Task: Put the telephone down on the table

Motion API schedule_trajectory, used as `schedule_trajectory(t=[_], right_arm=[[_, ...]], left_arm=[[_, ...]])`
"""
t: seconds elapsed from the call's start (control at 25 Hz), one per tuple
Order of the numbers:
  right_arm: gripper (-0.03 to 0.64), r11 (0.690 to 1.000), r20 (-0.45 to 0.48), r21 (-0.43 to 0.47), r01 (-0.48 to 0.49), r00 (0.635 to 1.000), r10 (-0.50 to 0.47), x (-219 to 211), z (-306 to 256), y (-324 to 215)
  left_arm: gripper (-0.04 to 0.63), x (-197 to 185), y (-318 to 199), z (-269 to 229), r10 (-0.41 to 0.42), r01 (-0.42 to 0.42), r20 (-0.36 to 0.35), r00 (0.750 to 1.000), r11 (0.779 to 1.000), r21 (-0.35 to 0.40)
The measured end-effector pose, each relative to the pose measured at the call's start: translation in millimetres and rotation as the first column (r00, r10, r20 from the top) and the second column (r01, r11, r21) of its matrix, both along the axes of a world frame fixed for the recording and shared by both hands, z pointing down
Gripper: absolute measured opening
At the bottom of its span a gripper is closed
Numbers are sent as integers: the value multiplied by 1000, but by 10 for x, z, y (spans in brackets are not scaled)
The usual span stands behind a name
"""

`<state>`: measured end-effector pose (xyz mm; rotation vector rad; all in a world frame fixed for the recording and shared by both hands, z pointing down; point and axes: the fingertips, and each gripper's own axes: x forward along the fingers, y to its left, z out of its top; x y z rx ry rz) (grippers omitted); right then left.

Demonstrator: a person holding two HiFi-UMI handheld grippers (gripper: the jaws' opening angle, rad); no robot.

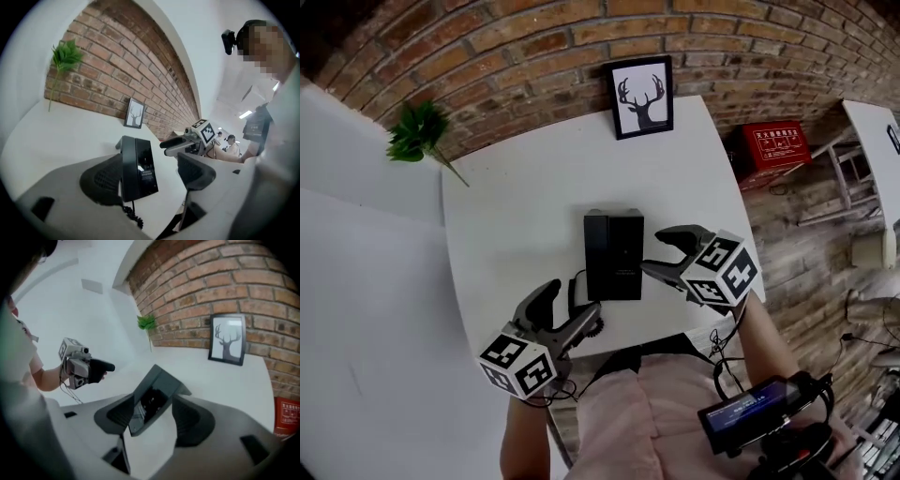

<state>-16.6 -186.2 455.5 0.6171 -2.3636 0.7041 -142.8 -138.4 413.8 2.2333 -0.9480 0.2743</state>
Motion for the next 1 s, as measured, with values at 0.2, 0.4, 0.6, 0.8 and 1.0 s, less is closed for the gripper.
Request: schedule_trajectory(t=[0.2, 0.4, 0.6, 0.8, 1.0], right_arm=[[156, 933, 164, 297, -201, 974, 157, -39, -969, -31], [26, 768, 312, 540, -346, 929, 199, -133, -1849, 129], [6, 670, 377, 616, -414, 902, 211, -167, -2271, 319], [5, 640, 400, 640, -425, 896, 196, -216, -2439, 425], [3, 618, 408, 660, -428, 894, 183, -244, -2499, 482]], left_arm=[[173, -132, -136, -804, -159, 155, -7, 987, 954, 255], [-1, -194, -132, -1595, -292, 249, 1, 956, 818, 519], [0, -212, -54, -2083, -377, 283, -2, 926, 692, 664], [0, -166, -24, -2255, -382, 273, -1, 924, 659, 700], [0, -102, 28, -2295, -379, 249, 18, 925, 643, 724]])
